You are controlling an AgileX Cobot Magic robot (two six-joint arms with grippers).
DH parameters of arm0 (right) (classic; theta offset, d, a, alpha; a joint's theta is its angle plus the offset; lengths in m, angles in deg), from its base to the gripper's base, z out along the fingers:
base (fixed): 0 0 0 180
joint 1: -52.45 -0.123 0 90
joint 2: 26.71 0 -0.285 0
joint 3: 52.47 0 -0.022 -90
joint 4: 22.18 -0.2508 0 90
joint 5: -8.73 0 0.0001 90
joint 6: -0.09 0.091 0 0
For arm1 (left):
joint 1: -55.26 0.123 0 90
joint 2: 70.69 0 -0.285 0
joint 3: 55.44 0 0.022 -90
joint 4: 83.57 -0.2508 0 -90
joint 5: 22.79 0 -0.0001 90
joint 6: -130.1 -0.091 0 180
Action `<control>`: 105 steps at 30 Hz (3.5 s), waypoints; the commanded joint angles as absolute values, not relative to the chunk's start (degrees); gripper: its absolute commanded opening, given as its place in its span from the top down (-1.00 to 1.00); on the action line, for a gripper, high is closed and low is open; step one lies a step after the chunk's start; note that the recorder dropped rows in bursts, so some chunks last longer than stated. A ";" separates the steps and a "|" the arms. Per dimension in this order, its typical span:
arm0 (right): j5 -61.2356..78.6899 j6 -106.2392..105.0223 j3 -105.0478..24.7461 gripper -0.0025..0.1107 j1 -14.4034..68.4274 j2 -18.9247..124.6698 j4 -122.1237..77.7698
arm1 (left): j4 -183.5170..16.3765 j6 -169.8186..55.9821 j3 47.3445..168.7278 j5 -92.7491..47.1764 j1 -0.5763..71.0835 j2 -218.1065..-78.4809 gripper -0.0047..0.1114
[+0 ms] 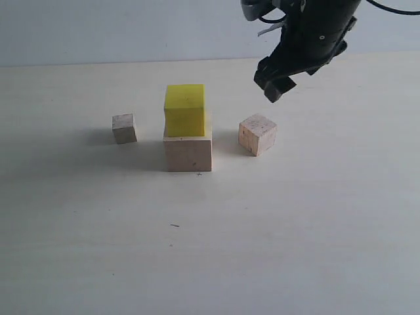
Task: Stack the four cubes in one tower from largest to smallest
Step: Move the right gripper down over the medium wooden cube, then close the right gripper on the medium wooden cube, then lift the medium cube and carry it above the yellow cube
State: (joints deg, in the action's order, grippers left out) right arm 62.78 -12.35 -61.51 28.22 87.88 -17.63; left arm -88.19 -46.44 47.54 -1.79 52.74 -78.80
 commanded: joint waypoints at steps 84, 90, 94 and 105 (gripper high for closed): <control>72.76 9.47 -70.86 0.96 28.75 83.90 -27.54 | -87.75 -46.50 47.34 -2.23 52.31 -78.48 0.92; 76.98 11.39 -73.54 0.96 26.30 81.24 -34.92 | -87.75 -46.50 47.34 -2.23 52.31 -78.48 0.92; 78.10 16.31 -76.02 0.96 21.74 81.24 -30.23 | -87.75 -46.50 47.34 -2.23 52.31 -78.48 0.92; 78.69 29.27 -87.24 0.96 13.92 91.27 -25.12 | -87.75 -46.50 47.34 -2.23 52.31 -78.48 0.92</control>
